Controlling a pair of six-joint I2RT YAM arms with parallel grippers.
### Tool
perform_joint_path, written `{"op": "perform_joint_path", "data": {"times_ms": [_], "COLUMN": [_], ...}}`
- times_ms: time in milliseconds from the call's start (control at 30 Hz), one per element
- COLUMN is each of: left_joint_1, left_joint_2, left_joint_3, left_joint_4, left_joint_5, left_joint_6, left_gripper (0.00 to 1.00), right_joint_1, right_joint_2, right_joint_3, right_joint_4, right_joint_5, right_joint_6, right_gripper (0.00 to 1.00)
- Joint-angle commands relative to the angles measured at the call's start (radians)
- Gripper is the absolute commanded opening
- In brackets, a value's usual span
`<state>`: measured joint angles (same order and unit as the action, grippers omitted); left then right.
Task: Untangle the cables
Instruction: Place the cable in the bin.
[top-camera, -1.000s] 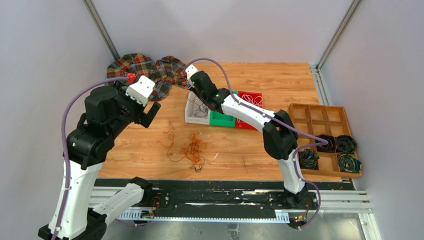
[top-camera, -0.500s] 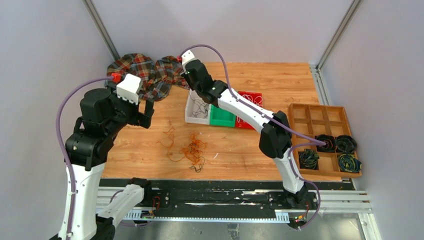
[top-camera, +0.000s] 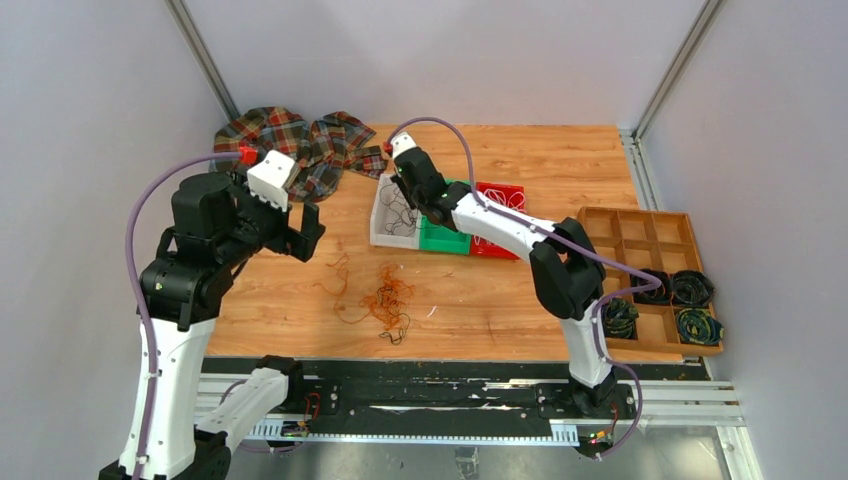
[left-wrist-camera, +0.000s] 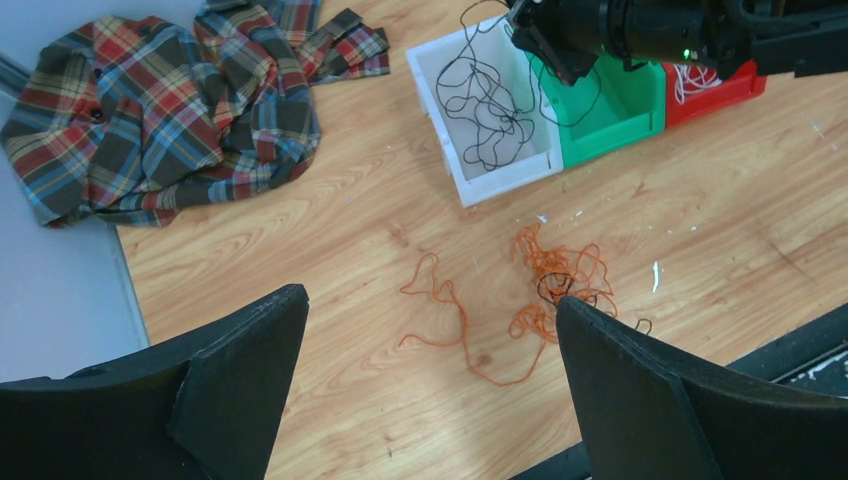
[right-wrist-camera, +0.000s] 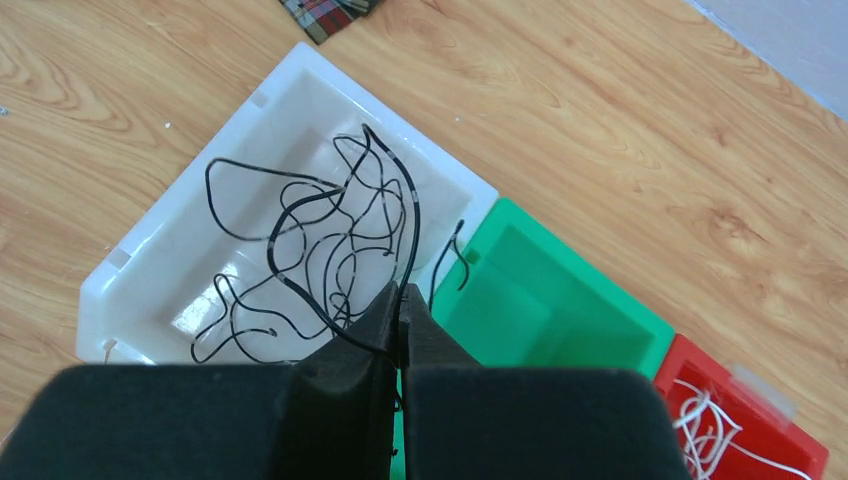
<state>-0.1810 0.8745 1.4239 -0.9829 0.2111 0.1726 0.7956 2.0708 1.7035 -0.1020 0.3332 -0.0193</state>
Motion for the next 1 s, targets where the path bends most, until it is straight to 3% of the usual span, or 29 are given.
{"op": "perform_joint_path", "data": {"times_ms": [0, 133, 433, 700, 833, 867, 967], "left_joint_1": [0.008, 0.008, 0.008, 0.008, 0.008, 0.008, 0.008], "left_joint_2": [-0.012, -0.014, -0.021, -0.011, -0.045, -0.064, -0.11], "left_joint_3": [-0.021, -0.033, -0.04, -0.044, -0.169, -0.225, -0.38], "left_joint_4": [0.01, 0.008, 0.007, 0.007, 0.072, 0.125, 0.319], "left_joint_5": [0.053, 0.068, 0.089, 0.136, 0.247, 0.269, 0.282], "left_joint_6": [0.038, 0.048, 0.062, 0.085, 0.065, 0.034, -0.082], "left_gripper": [1.0, 0.98, 0.96, 0.91, 0.96, 1.0, 0.98], "right_joint_1": [-0.006, -0.007, 0.03, 0.033, 0.02, 0.013, -0.006], "right_joint_2": [-0.084, -0.062, 0.128, 0.24, 0.215, 0.205, 0.188], "right_joint_3": [-0.002, 0.039, 0.326, 0.451, 0.43, 0.427, 0.419], "right_joint_4": [-0.019, -0.083, -0.357, -0.472, -0.487, -0.49, -0.507], "right_joint_5": [0.038, 0.057, 0.165, 0.193, 0.144, 0.127, 0.051], "right_joint_6": [0.006, 0.025, 0.049, 0.091, 0.164, 0.187, 0.265], "right_gripper": [0.01, 0.0, 0.01, 0.01, 0.01, 0.01, 0.0]}}
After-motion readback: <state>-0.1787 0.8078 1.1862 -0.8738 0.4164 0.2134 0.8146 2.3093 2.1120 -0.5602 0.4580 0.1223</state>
